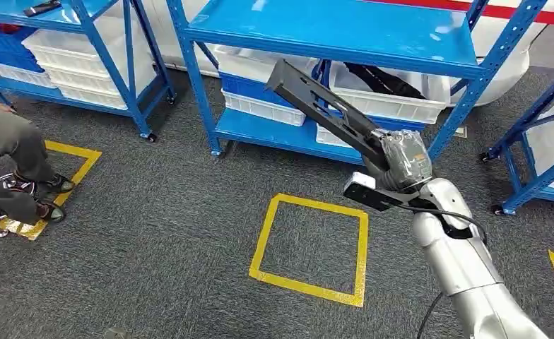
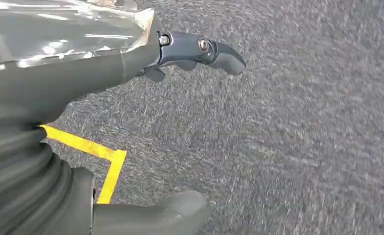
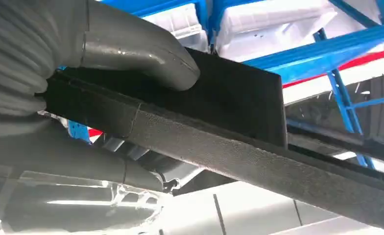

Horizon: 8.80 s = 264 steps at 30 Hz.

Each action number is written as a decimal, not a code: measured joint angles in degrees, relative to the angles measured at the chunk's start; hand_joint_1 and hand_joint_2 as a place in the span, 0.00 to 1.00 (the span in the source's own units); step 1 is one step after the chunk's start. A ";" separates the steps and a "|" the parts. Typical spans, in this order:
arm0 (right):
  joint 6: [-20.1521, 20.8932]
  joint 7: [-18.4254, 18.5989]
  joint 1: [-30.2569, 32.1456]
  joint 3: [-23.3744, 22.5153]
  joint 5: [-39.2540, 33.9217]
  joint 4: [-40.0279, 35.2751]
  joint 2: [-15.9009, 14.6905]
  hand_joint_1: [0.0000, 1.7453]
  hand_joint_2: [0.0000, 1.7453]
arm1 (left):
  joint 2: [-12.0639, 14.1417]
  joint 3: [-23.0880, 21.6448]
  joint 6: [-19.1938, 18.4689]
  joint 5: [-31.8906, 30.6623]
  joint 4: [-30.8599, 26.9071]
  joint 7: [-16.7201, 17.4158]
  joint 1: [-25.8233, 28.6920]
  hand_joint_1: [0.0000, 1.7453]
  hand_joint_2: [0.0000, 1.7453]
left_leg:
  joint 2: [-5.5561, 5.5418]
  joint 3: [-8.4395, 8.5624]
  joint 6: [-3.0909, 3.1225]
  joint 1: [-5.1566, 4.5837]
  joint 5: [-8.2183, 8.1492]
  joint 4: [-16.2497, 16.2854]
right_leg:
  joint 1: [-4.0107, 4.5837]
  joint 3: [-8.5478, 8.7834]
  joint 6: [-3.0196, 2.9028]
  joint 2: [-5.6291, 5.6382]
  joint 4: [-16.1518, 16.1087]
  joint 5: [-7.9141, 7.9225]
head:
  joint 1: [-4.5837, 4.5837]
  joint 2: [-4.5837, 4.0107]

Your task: Take the parts from the cabinet and place them on the table.

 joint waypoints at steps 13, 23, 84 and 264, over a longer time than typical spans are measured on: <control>0.09 0.04 0.05 -0.83 -0.31 -0.13 -0.22 1.00 1.00 | -0.15 0.44 -0.15 -0.04 -0.09 -0.50 -0.11 0.00 1.00 | 0.32 -11.29 -3.45 0.79 9.79 1.89 | -2.32 9.05 2.19 0.40 0.86 -10.14 | 0.31 -0.02; 0.92 0.85 -0.07 -1.90 -1.55 -0.15 0.18 1.00 1.00 | -0.02 0.55 -0.89 -0.54 -0.04 -0.96 0.13 0.00 1.00 | 0.19 -11.52 -3.56 1.50 -1.68 19.52 | -1.33 0.78 -1.36 -0.02 2.03 -3.27 | -0.20 0.00; 0.28 4.06 4.87 -3.08 9.84 -4.74 1.64 1.00 1.00 | -0.55 1.03 -0.37 -4.02 -0.02 -2.60 0.43 0.00 1.00 | -0.32 -12.23 -5.12 1.39 -2.20 15.62 | -2.00 4.37 -1.08 -2.73 0.83 -5.29 | -1.11 0.00; 2.78 8.28 -4.24 10.34 14.78 6.05 14.51 1.00 1.00 | -0.31 5.29 -2.56 -10.25 0.04 30.47 0.23 0.00 1.00 | -5.72 -6.58 -3.90 1.00 2.02 3.31 | -1.92 2.79 -0.63 1.31 0.93 -3.86 | 0.24 0.00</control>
